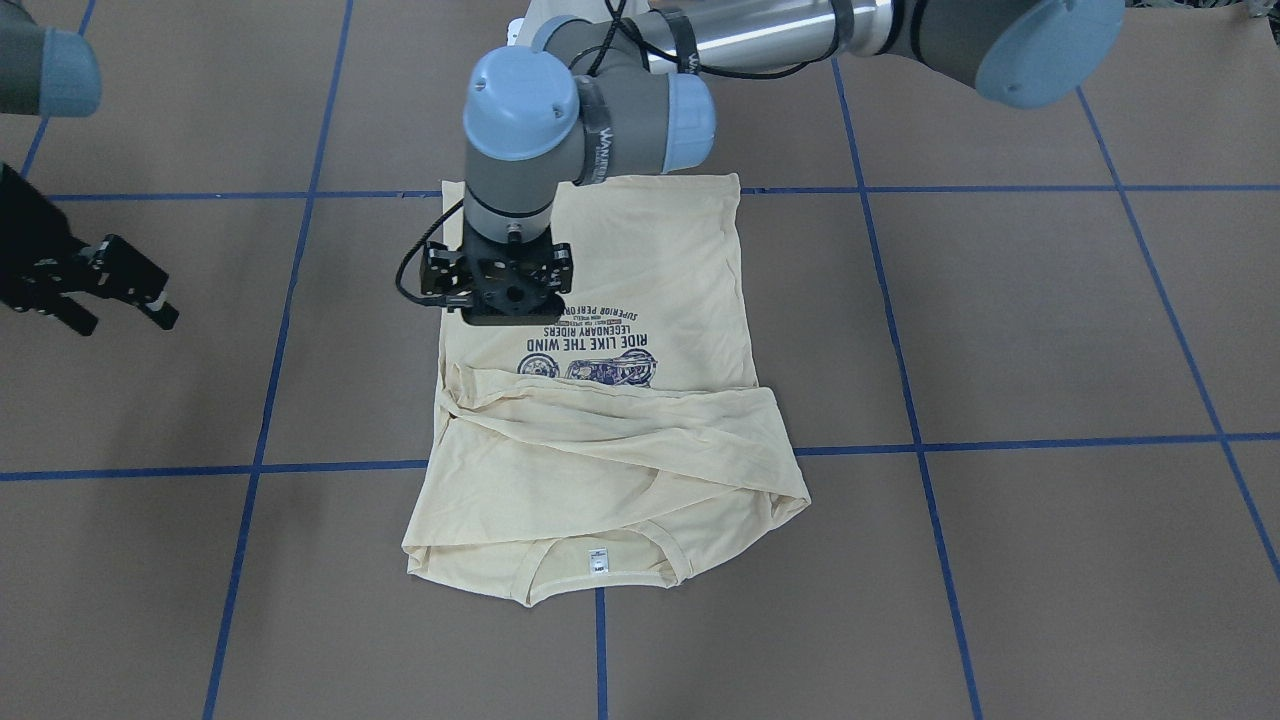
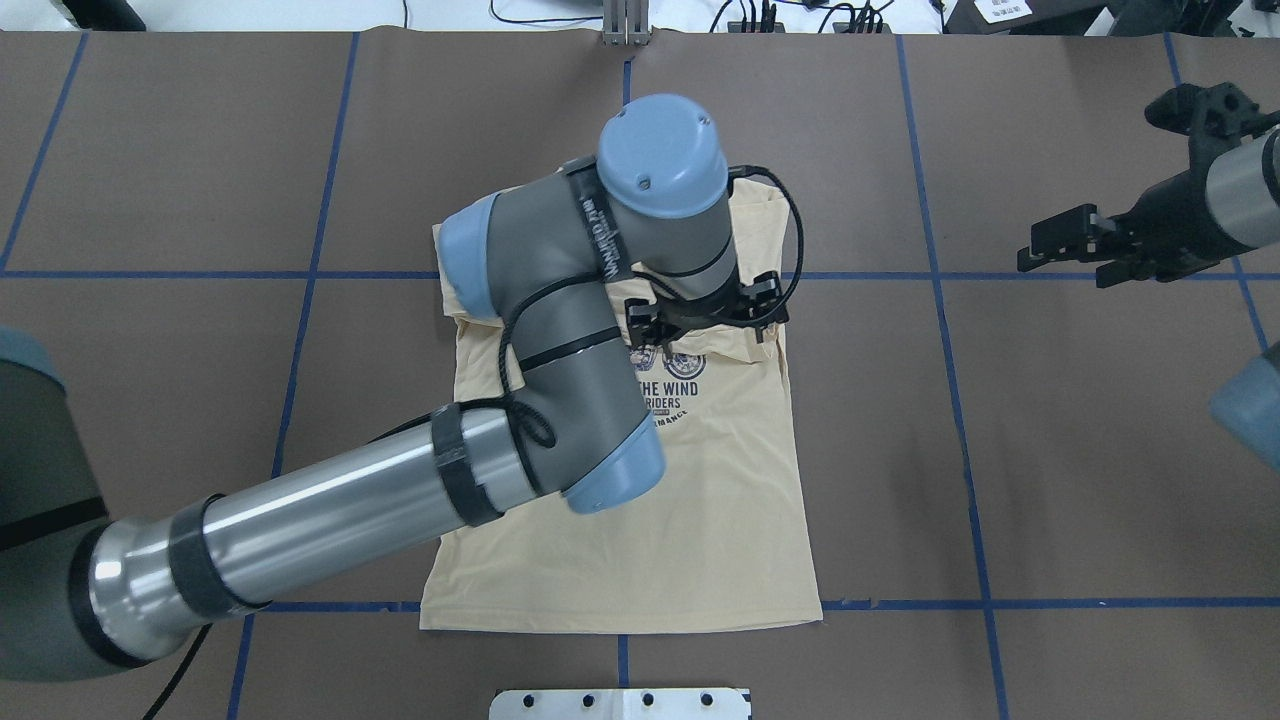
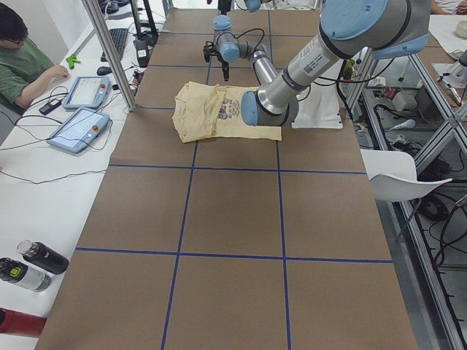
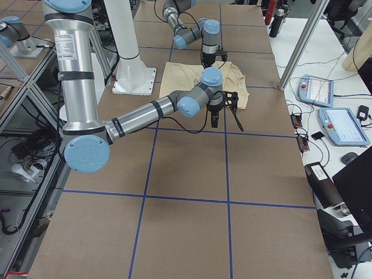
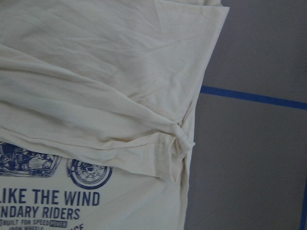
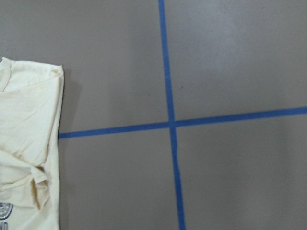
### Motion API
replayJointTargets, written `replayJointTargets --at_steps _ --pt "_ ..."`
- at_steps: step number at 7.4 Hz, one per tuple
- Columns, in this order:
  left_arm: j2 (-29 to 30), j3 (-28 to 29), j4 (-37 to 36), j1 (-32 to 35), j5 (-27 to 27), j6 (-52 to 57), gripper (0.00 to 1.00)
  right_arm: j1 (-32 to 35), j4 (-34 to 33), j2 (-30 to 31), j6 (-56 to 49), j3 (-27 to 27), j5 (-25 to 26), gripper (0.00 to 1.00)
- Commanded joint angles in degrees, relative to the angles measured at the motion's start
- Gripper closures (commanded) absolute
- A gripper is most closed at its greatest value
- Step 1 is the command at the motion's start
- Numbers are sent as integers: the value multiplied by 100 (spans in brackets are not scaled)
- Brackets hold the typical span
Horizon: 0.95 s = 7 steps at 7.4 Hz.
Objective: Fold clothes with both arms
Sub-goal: 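Release the sleeve, move left gripper to hem while right gripper approaches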
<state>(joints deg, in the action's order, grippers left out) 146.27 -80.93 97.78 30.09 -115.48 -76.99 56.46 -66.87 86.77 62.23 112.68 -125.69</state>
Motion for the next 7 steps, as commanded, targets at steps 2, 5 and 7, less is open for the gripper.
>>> replayJointTargets --at_steps 2,5,7 --pt "-2570 -2930 -110 -642 594 307 0 -1564 130 549 1588 1077 1071 0" --pt "-3340 -3552 -119 -1030 859 334 0 -3363 104 859 2782 1616 2806 0" --pt "-3517 -3579 -102 -1277 966 299 0 -4315 -123 842 3258 1616 3899 0"
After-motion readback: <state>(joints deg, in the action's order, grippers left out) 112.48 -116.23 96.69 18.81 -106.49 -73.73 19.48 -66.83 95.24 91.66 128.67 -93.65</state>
